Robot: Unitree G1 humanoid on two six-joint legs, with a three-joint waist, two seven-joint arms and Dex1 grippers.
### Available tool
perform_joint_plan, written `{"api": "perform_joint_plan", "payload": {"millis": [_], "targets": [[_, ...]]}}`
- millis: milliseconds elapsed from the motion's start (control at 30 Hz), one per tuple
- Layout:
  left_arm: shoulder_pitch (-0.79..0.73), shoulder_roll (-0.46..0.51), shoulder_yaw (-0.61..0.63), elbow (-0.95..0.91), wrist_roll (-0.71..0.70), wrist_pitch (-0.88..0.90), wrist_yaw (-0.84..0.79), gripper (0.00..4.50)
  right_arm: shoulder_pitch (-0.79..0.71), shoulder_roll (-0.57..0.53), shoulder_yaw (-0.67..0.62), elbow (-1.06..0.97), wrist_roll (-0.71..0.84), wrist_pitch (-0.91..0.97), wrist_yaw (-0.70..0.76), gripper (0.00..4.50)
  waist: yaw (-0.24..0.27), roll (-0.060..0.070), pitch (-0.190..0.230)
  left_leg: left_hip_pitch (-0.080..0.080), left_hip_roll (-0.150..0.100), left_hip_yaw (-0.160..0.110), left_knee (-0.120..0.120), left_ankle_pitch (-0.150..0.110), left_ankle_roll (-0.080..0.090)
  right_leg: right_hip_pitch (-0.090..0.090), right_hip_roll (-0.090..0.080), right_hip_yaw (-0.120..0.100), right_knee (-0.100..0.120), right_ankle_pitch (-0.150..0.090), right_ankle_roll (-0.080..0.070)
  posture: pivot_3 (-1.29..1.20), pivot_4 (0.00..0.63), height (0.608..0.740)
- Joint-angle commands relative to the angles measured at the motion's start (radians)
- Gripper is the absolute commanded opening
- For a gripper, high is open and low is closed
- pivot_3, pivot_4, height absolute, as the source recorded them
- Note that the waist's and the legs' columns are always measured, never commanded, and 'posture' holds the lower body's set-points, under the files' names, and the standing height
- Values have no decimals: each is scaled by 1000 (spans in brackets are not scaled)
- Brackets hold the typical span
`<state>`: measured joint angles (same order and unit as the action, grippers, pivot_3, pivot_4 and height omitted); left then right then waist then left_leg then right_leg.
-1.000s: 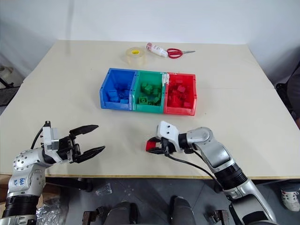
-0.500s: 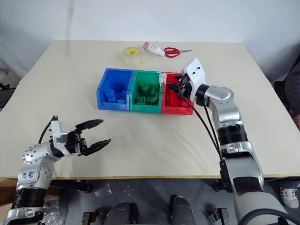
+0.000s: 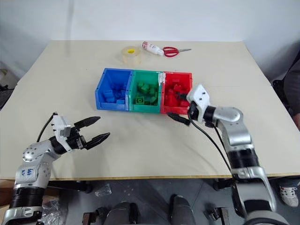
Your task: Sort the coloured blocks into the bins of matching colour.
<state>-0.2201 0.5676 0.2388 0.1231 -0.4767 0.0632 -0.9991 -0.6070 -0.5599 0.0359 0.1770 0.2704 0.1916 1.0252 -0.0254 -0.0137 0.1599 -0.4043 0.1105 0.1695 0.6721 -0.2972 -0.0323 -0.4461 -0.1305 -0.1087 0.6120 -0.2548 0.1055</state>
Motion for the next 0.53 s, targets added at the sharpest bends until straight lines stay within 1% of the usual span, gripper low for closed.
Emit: {"api": "perform_joint_plan", "payload": {"millis": [33, 133, 267, 367, 533], "targets": [[20, 29, 33, -40, -41, 13, -30, 4500, 90, -82, -38, -166, 83, 64, 88, 4469, -1, 0, 0, 1, 0, 0, 0, 0, 0, 0, 0, 0, 0, 0, 0, 0, 150, 740], [35, 53, 45, -20, -30, -12, -59, 4500, 184, -152, -64, -241, 122, 111, 126, 4469, -1, 0, 0, 1, 0, 0, -1, 0, 0, 0, 0, 0, 0, 0, 0, 0, 150, 740], [48, 92, 61, 31, -13, -62, -102, 4500, 277, -224, -97, -262, 131, 113, 152, 4469, -1, 0, 0, 1, 0, 0, -1, 0, 0, 0, 0, 0, -1, 0, 0, 0, 150, 740], [41, 107, 67, 61, -16, -77, -120, 4500, 295, -234, -108, -263, 135, 110, 146, 4469, -1, 0, 0, 2, 0, 0, -1, 0, 0, 0, 0, 0, -1, 0, 0, 0, 150, 740], [33, 118, 68, 71, -33, -71, -145, 4500, 288, -220, -112, -254, 129, 101, 129, 4469, 0, 0, 0, 2, 0, 0, -1, 0, 0, 0, 0, 0, -1, 0, 0, 0, 150, 740]]}}
